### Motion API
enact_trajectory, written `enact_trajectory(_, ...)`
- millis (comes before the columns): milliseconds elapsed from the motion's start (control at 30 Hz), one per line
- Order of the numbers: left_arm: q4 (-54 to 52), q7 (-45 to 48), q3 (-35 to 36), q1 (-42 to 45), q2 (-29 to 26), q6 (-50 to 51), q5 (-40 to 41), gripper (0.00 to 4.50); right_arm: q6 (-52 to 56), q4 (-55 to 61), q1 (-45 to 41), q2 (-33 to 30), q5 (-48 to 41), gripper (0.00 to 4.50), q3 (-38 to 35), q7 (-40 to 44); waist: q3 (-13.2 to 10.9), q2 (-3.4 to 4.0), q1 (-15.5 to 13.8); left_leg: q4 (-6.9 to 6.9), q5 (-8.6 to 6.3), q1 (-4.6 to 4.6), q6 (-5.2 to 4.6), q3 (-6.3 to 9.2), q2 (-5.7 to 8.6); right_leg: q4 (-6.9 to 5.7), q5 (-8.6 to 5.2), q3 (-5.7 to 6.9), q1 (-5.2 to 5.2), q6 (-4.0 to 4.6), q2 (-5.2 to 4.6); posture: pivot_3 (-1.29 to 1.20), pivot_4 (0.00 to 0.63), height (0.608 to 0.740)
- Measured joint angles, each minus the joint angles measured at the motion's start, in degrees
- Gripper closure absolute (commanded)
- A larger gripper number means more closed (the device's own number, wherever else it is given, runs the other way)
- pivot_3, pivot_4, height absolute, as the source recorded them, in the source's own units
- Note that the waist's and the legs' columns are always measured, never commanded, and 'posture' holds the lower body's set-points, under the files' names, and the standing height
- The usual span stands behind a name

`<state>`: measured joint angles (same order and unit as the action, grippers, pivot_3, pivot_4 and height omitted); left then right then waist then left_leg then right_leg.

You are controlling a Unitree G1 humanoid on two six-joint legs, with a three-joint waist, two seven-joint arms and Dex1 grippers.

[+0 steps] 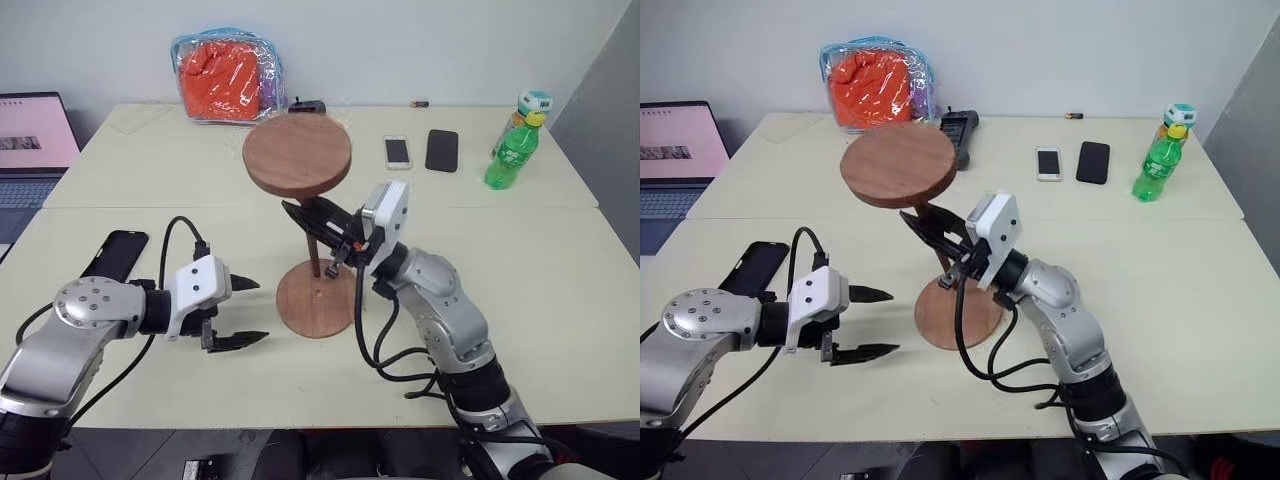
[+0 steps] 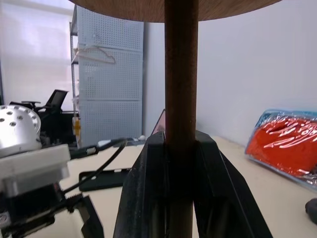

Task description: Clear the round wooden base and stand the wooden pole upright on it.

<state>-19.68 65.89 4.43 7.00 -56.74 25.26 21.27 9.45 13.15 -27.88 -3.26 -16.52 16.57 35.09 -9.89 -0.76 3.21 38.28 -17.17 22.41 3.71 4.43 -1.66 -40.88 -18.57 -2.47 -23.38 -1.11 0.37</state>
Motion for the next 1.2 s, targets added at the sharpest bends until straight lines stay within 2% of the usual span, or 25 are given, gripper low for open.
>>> enact_trajectory(467,2.59,1.51,-0.73,0.33,0.01,-4.05,-1.46,0.00,0.76,0.01,1.32,-0.11,-0.48,4.26,0.53,0.98,0.00,0.00,0.01,0.00,0.00,-0.01,0.00,0.00,0.00,0.00,0.00,0.00,0.00,0.00,0.01,0.00,0.150,0.740)
enact_trajectory(1200,7.27,2.97,-0.73,-1.73,0.32,-10.79,-3.44,0.00,-4.86,-2.52,3.02,-0.18,0.32,4.26,2.79,2.21,0.01,-0.01,0.00,0.01,0.00,-0.02,0.00,0.00,0.00,-0.02,0.00,0.02,0.03,0.00,0.01,0.00,0.150,0.740)
